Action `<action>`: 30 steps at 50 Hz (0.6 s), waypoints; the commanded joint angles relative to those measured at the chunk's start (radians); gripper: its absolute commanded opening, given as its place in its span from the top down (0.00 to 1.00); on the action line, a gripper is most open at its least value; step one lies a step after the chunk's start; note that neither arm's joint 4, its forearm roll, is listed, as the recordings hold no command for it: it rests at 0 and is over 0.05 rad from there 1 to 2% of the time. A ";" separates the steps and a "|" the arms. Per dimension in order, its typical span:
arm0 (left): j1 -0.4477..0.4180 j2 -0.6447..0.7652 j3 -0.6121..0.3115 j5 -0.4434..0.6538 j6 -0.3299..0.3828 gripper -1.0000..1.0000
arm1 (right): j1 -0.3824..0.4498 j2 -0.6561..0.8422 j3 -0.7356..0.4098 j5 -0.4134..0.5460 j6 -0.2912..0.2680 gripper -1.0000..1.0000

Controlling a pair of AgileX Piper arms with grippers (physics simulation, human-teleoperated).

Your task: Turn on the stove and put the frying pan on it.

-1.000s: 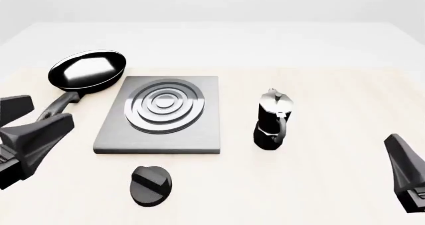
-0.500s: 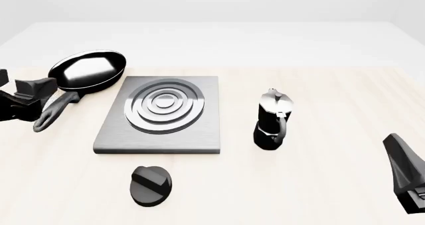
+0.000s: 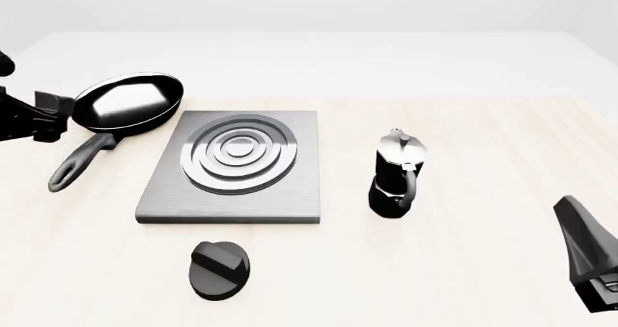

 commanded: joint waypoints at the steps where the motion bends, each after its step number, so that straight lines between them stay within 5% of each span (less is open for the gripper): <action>1: 0.058 0.172 -0.048 -0.073 0.058 0.00 | 0.005 0.000 0.000 0.003 -0.006 0.00; 30: 0.116 0.476 -0.133 -0.203 0.102 0.00 | -0.003 0.056 -0.009 -0.037 -0.012 0.00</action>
